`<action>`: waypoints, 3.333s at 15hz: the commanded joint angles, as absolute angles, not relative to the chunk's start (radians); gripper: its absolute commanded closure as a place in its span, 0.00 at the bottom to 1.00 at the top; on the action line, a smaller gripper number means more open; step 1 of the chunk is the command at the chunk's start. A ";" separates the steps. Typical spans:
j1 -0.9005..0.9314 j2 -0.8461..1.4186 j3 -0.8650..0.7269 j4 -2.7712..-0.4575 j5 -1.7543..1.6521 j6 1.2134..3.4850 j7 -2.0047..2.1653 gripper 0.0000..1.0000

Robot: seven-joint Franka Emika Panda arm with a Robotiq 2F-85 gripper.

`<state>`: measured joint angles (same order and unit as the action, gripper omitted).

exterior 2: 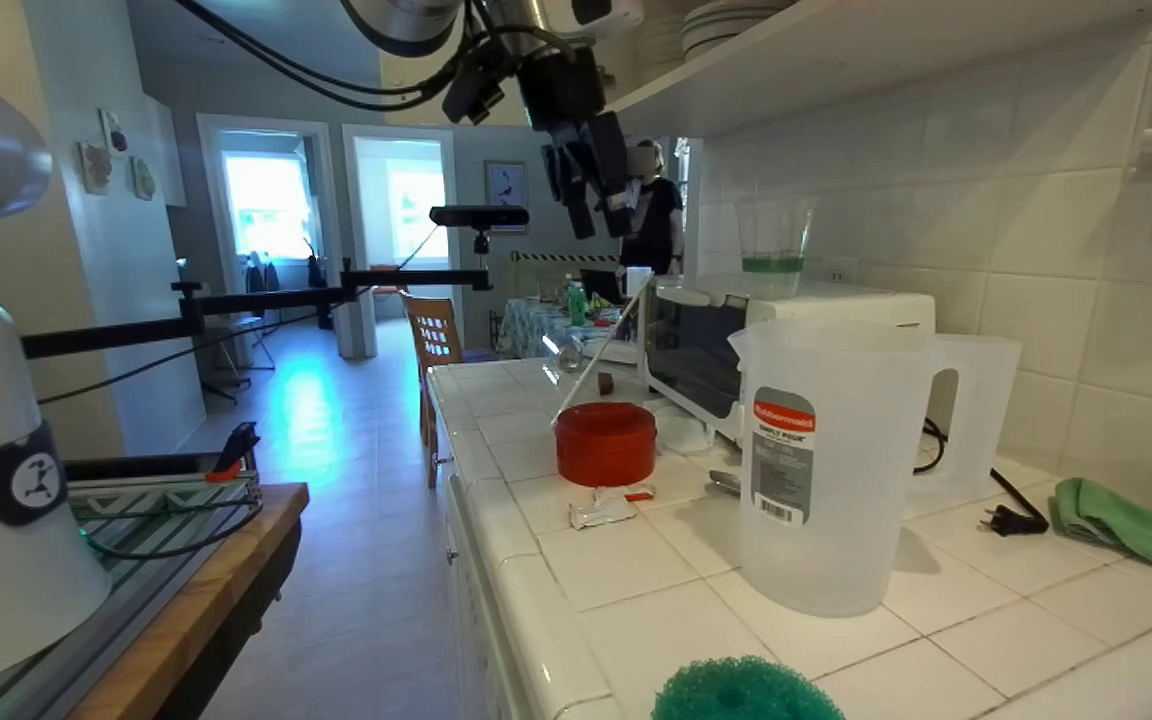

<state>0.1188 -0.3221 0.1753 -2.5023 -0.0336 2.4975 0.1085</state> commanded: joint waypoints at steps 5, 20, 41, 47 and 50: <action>0.172 -0.300 0.105 -2.455 0.016 2.487 -0.132 0.00; 0.191 -0.181 0.070 -2.348 0.007 2.552 -0.448 0.00; 0.207 -0.095 0.055 -2.351 0.013 2.851 -0.888 0.00; 0.220 -0.110 0.060 -2.362 0.007 2.906 -0.958 0.00; 0.221 -0.088 0.054 -2.340 0.018 2.911 -1.001 0.00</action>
